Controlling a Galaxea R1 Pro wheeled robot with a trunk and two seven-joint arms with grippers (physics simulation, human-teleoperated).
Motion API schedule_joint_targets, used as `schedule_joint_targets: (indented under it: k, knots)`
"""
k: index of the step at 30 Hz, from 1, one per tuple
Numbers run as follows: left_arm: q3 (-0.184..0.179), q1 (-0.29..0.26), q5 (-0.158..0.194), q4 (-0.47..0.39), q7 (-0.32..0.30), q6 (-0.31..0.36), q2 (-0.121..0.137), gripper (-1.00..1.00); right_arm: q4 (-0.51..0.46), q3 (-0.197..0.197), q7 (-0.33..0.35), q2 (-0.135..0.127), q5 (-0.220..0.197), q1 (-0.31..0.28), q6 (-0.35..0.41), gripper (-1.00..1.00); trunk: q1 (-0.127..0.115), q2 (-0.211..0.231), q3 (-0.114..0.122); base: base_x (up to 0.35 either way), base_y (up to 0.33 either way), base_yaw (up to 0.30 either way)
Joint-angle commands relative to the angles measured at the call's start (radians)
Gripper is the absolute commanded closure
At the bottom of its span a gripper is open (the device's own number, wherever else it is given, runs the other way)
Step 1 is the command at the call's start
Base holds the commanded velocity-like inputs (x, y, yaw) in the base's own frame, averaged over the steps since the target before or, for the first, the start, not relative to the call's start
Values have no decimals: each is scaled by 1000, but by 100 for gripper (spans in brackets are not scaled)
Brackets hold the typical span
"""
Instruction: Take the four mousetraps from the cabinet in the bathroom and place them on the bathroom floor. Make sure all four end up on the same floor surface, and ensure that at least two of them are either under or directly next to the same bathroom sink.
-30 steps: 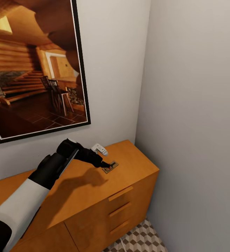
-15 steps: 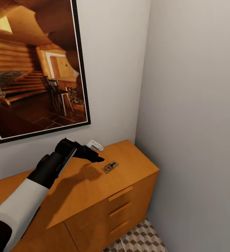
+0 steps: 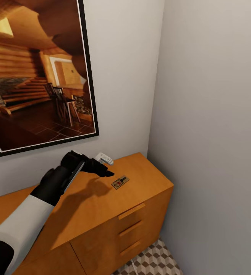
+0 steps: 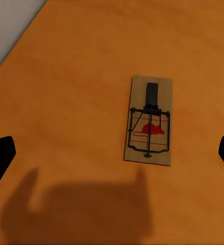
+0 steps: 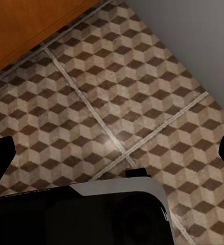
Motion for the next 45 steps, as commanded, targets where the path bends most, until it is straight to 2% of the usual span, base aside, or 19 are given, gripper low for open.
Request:
schedule_joint_targets:
  k: [1, 16, 35, 45]
  knots:
    - [-2, -1, -9, 0, -8, 2, -2, -100, 1, 4, 8, 0, -11, -1, -3, -100, 0, -1, -1, 0, 0, 0]
    - [-7, -1, -9, 69, -7, -1, -36, -100, 1, 4, 8, 0, -11, -1, -4, -100, 0, -1, -1, 0, 0, 0]
    - [-8, -1, -9, 117, -7, -3, -46, -100, 1, 4, 8, -1, -11, -1, -5, -100, 0, -1, -1, 0, 0, 0]
    - [-9, -1, -9, 139, -7, -4, -66, -100, 1, 4, 8, -1, -11, -1, -4, -100, 0, -1, -1, 0, 0, 0]
